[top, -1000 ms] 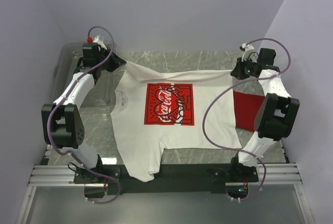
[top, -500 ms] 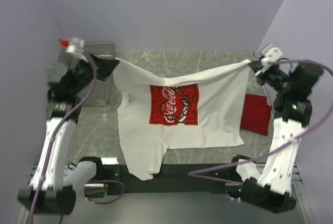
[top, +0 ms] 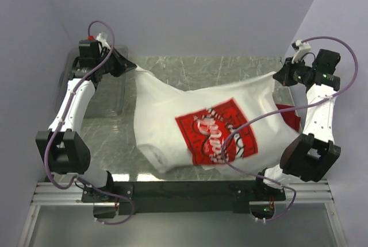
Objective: Fold and stack the t-shirts
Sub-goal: Flatten the tshirt out
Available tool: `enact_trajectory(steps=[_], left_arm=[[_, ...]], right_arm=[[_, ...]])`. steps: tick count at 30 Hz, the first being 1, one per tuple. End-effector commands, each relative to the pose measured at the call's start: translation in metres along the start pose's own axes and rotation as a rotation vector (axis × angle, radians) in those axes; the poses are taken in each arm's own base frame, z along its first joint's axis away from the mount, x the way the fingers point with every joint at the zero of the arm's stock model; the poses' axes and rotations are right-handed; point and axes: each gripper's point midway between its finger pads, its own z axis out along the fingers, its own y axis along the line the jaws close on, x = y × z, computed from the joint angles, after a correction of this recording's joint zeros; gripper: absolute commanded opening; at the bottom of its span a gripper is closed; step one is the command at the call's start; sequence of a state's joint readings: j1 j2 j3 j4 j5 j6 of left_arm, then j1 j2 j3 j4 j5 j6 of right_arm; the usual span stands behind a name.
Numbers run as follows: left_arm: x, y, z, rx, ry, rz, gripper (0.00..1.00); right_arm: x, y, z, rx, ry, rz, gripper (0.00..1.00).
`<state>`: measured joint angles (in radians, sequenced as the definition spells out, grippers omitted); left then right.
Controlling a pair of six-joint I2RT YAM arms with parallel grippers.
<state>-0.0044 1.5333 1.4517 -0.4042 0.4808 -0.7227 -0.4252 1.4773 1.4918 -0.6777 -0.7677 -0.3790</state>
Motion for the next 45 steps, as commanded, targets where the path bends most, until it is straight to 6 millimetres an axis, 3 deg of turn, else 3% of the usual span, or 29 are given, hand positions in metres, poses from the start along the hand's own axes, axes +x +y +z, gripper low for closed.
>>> enact_trajectory(steps=[1, 7, 12, 20, 28, 35, 42, 44, 45], left_arm=[[-0.043, -0.084, -0.063, 0.199, -0.190, 0.165, 0.00], [-0.054, -0.130, -0.094, 0.335, -0.237, 0.247, 0.00], [-0.061, -0.146, -0.106, 0.382, -0.269, 0.264, 0.00], [-0.087, -0.173, -0.150, 0.412, -0.410, 0.247, 0.00], [-0.089, -0.208, -0.201, 0.478, -0.493, 0.278, 0.00], [-0.090, -0.255, -0.274, 0.580, -0.638, 0.335, 0.00], [-0.086, -0.323, -0.387, 0.786, -0.874, 0.411, 0.00], [-0.102, -0.320, -0.393, 0.734, -0.938, 0.359, 0.01], [-0.123, -0.311, -0.370, 0.668, -0.931, 0.309, 0.01]], right_arm=[[-0.058, 0.033, -0.042, 0.006, -0.176, -0.229, 0.00], [-0.072, 0.049, -0.053, -0.020, -0.245, -0.247, 0.00], [-0.089, 0.064, -0.065, -0.049, -0.302, -0.252, 0.00], [-0.131, 0.096, -0.111, -0.032, -0.409, -0.311, 0.00], [-0.150, 0.121, -0.144, -0.012, -0.487, -0.349, 0.00], [-0.185, 0.163, -0.207, 0.044, -0.649, -0.446, 0.00], [-0.241, 0.217, -0.300, 0.153, -0.925, -0.503, 0.00], [-0.259, 0.199, -0.302, 0.198, -0.966, -0.440, 0.00], [-0.270, 0.199, -0.305, 0.175, -0.989, -0.399, 0.00]])
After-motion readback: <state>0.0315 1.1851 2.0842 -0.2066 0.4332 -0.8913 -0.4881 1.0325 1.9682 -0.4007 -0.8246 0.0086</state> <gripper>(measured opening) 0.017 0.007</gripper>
